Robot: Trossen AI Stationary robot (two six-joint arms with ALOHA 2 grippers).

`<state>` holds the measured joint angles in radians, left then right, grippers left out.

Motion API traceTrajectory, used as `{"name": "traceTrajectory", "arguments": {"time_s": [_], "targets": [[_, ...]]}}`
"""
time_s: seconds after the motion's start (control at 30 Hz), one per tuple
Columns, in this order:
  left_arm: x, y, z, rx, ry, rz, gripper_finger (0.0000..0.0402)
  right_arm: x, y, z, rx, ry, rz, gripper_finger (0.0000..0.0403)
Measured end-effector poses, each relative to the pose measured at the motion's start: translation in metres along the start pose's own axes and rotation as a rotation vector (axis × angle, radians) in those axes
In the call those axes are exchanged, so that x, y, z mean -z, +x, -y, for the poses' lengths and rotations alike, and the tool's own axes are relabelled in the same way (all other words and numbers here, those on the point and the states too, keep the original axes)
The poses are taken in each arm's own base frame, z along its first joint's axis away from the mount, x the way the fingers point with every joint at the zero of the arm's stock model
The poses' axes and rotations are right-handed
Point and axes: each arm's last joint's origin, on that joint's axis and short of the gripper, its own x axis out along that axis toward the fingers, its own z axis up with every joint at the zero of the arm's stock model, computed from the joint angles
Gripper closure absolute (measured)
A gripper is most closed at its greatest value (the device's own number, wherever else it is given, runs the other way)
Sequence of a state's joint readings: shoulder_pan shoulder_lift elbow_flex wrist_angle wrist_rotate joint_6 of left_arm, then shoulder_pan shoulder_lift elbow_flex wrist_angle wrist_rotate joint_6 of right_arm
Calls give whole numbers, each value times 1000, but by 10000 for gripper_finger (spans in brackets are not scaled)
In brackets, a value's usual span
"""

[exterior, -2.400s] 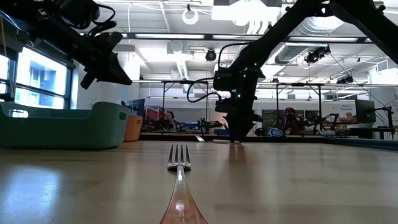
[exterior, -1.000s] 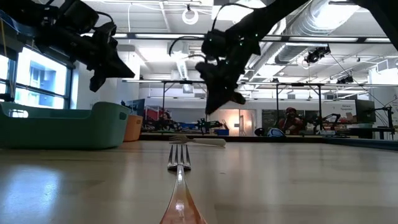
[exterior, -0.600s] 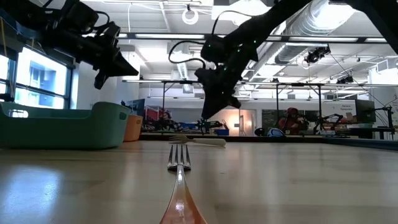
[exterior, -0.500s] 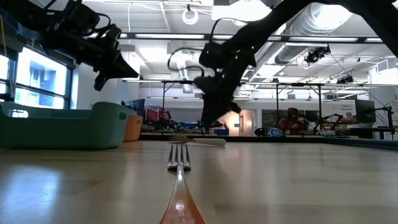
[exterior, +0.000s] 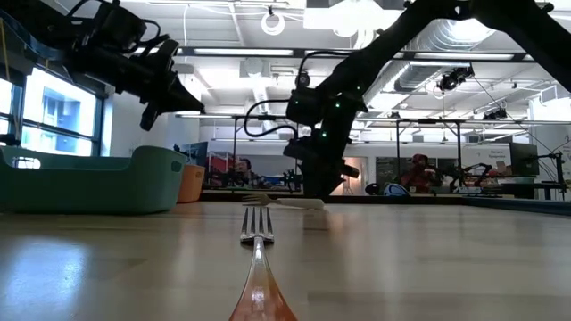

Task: Sort silverware by color (type)
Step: Put the white fork into the green bin

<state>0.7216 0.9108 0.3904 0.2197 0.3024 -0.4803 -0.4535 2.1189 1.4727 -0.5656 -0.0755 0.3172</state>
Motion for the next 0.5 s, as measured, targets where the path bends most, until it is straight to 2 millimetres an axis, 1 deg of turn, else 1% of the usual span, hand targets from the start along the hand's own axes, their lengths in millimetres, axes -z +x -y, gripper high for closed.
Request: {"name": "traceTrajectory", "arguments": {"time_s": [0.13,0.23,0.5], "targets": [[-3,0,1,8,2,28,401,-1,0,2,-54,30,-18,283],[-2,0,1,8,-7,26,401,0,-1,0,-110,24,-35,272],[-2,0,1,14,-15,20,401,3,0,-15,-138,8,-29,208]]}}
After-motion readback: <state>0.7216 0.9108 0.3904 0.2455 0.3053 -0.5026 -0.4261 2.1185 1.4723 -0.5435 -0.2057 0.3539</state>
